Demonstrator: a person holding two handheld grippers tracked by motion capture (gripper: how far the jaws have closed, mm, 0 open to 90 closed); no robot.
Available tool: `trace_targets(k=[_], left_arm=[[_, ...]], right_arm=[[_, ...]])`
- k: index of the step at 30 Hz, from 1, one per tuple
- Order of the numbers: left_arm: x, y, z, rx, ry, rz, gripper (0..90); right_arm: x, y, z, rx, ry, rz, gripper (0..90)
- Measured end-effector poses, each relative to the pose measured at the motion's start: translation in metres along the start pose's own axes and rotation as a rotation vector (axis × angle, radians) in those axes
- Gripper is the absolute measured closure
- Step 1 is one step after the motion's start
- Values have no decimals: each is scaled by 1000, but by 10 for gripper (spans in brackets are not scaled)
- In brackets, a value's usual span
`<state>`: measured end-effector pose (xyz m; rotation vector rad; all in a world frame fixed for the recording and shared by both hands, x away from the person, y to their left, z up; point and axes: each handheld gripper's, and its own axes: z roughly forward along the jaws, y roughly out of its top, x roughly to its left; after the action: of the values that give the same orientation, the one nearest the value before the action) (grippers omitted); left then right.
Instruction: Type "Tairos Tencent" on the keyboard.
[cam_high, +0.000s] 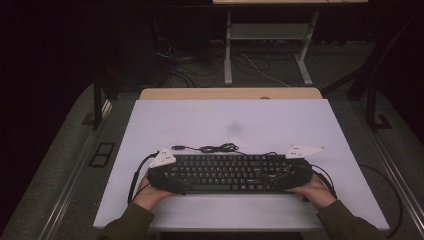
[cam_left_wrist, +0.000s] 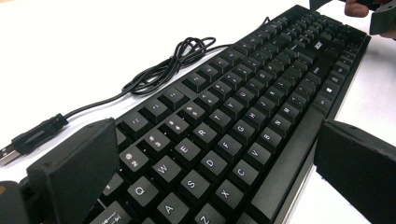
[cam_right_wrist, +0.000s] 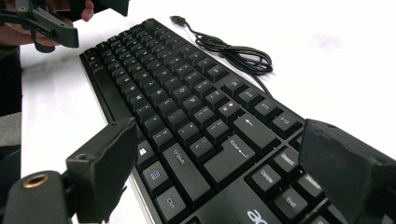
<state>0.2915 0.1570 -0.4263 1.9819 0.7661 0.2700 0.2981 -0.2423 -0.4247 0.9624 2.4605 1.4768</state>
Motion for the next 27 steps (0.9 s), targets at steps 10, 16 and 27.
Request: trace_targets(k=[10,16,27], left_arm=[[-1,6,5,-7,1,1,0],[0,10,10,-7,-1,3,0],[0,17,19,-12,-15,-9,0]], right_arm=[[3,4,8,3,16,-2,116],[4,8,15,5,29,3,116],[6,15,26,11,41,-3,116]])
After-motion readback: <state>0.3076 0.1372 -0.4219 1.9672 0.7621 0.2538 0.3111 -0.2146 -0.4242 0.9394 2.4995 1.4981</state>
